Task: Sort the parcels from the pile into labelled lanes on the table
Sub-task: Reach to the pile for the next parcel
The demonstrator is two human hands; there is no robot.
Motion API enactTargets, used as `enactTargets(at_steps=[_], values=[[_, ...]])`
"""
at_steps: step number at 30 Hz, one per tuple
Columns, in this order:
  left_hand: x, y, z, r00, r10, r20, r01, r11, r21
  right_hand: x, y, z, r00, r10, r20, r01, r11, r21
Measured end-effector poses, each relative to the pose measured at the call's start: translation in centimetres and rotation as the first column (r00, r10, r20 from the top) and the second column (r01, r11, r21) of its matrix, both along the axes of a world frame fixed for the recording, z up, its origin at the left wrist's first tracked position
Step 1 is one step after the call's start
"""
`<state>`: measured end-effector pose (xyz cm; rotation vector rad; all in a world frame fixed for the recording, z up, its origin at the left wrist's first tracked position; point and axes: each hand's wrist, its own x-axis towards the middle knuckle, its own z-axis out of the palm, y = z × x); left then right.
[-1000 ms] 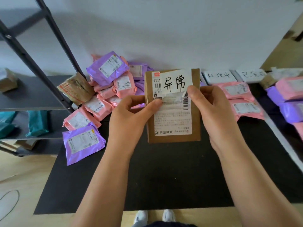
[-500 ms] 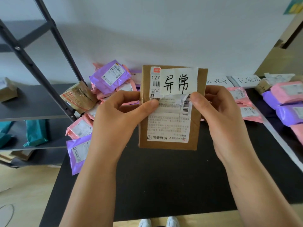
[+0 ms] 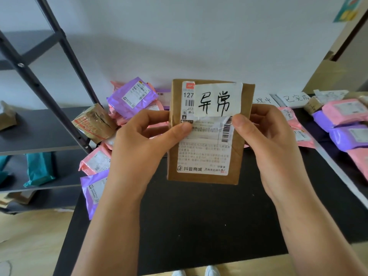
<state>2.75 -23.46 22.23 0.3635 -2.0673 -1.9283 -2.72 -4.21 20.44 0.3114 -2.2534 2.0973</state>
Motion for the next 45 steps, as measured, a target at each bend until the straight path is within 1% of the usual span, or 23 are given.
enactTargets(at_steps=[5, 8, 12, 16, 18, 21, 24, 26, 30, 33, 36, 39, 41, 43, 45], values=[[-0.9, 0.3, -1.2, 0.997, -0.034, 0.066, 0.029, 0.997, 0.07, 0.4, 0.1, -0.6, 0.997, -0.037, 0.068, 0.035, 0.999, 0.029], [-2.0, 1.0, -2.6, 0.989, -0.096, 0.113, 0.086, 0.992, 0.095, 0.8, 0.8, -1.5, 0.99, -0.08, 0.115, 0.074, 0.996, 0.053], [-3.5, 3.0, -4.6, 0.958, -0.212, 0.192, 0.194, 0.975, 0.107, 1.7, 2.5, -2.8, 0.965, -0.203, 0.165, 0.192, 0.978, 0.079], [-4.6, 6.1, -6.1, 0.92, -0.309, 0.241, 0.296, 0.951, 0.09, 3.0, 5.0, -4.3, 0.91, -0.345, 0.23, 0.329, 0.938, 0.109], [-4.8, 8.3, -6.4, 0.894, -0.361, 0.265, 0.354, 0.932, 0.078, 3.8, 6.9, -4.6, 0.877, -0.406, 0.258, 0.381, 0.914, 0.142], [-4.9, 12.5, -6.5, 0.86, -0.424, 0.283, 0.441, 0.898, 0.005, 5.1, 10.6, -4.9, 0.834, -0.487, 0.258, 0.457, 0.873, 0.171], [-4.8, 17.4, -6.3, 0.828, -0.471, 0.304, 0.504, 0.863, -0.036, 6.7, 14.9, -5.1, 0.799, -0.546, 0.252, 0.525, 0.838, 0.15], [-4.5, 21.1, -6.2, 0.813, -0.494, 0.307, 0.532, 0.845, -0.049, 7.5, 18.3, -5.2, 0.79, -0.564, 0.241, 0.547, 0.825, 0.14], [-3.5, 29.5, -6.5, 0.797, -0.533, 0.285, 0.569, 0.821, -0.056, 9.0, 26.1, -5.4, 0.787, -0.585, 0.196, 0.55, 0.81, 0.204], [-2.5, 36.2, -6.8, 0.753, -0.59, 0.292, 0.634, 0.77, -0.078, 10.5, 32.4, -5.9, 0.744, -0.631, 0.222, 0.595, 0.776, 0.211], [-1.5, 41.9, -7.4, 0.672, -0.67, 0.316, 0.729, 0.673, -0.122, 12.4, 38.1, -6.3, 0.714, -0.651, 0.259, 0.631, 0.758, 0.164], [-1.0, 46.6, -8.0, 0.588, -0.749, 0.306, 0.799, 0.597, -0.074, 13.6, 43.2, -6.6, 0.683, -0.68, 0.266, 0.674, 0.728, 0.126], [-1.0, 49.2, -8.3, 0.542, -0.777, 0.32, 0.832, 0.551, -0.073, 14.0, 45.8, -7.1, 0.662, -0.7, 0.27, 0.698, 0.706, 0.118], [-1.4, 51.6, -8.5, 0.515, -0.784, 0.346, 0.851, 0.516, -0.099, 13.9, 48.1, -7.5, 0.642, -0.716, 0.274, 0.718, 0.687, 0.114], [-2.2, 53.9, -8.9, 0.506, -0.784, 0.361, 0.858, 0.501, -0.113, 13.4, 50.1, -8.0, 0.628, -0.725, 0.283, 0.73, 0.675, 0.109]])
